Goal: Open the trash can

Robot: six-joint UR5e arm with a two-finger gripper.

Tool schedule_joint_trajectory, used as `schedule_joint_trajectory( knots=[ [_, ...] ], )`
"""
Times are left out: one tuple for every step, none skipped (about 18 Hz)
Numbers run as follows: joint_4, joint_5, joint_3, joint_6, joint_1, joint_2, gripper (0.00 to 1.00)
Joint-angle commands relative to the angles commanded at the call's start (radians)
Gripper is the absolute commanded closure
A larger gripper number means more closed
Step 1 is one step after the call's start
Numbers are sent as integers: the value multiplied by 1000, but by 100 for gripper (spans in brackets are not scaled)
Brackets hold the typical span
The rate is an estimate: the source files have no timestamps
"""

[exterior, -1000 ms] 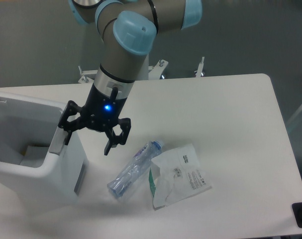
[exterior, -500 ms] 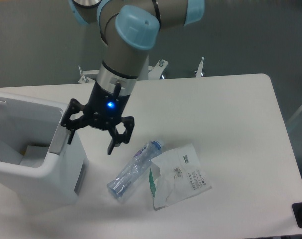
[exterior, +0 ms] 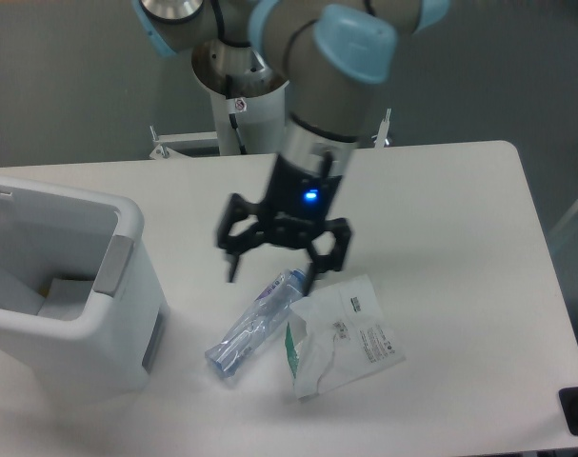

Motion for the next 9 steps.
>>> schedule_joint_trajectory(
  knots=[
    [0, 52, -3, 41, 6, -9, 0],
    [0, 103, -3, 87, 14, -21, 0],
    [2, 147, -3, 127, 20, -34, 0],
    [2, 184, -3, 158, 25, -43, 0],
    [2, 212, -3, 190, 40, -52, 0],
    [0, 238, -3, 229, 48, -63, 0],
    [2, 264, 0, 277, 48, -72, 0],
    [2, 290, 0, 334, 51, -80, 0],
    [0, 321, -3, 408, 57, -84, 0]
  ],
)
